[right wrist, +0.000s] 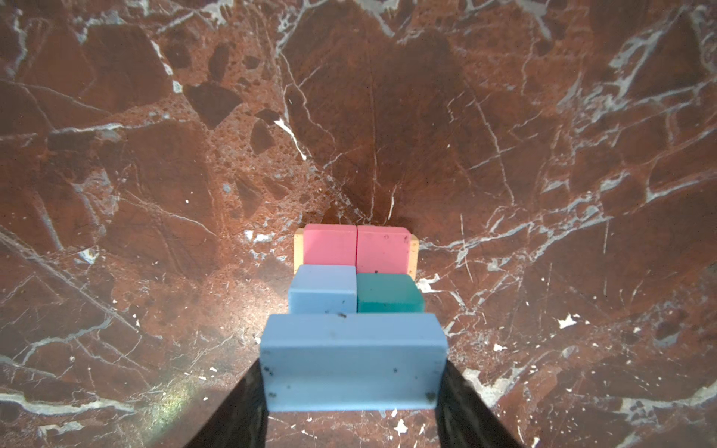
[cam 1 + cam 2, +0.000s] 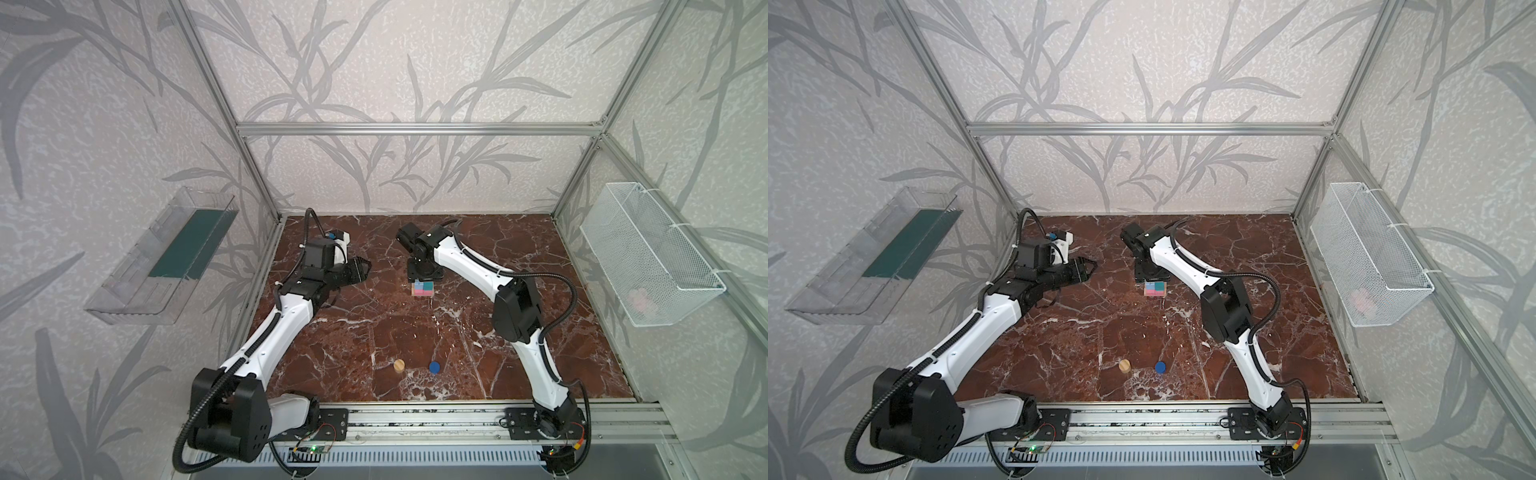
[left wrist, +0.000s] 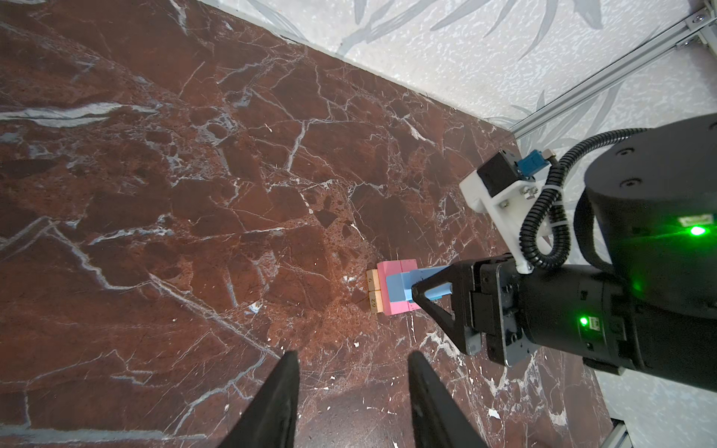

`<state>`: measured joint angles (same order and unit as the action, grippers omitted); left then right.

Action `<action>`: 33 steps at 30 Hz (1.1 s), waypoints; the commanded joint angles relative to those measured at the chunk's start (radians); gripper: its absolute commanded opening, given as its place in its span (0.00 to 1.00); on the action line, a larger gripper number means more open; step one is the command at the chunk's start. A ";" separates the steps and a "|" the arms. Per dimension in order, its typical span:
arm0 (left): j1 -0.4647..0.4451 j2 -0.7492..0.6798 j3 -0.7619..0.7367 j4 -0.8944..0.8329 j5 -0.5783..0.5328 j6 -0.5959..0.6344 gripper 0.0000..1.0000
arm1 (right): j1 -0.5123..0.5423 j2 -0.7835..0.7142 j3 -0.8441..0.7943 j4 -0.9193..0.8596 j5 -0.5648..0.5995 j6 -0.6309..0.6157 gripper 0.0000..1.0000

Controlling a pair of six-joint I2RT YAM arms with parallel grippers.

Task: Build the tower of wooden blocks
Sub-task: 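Hold the light-blue block with the right gripper above the light-blue and teal cubes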

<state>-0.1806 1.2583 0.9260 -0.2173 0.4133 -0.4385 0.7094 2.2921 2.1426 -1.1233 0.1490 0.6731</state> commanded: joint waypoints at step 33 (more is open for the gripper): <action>0.012 0.003 -0.008 -0.004 0.018 0.006 0.45 | -0.007 0.040 0.033 -0.029 0.006 0.013 0.60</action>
<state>-0.1745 1.2602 0.9260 -0.2169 0.4187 -0.4389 0.7048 2.3203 2.1475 -1.1271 0.1490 0.6731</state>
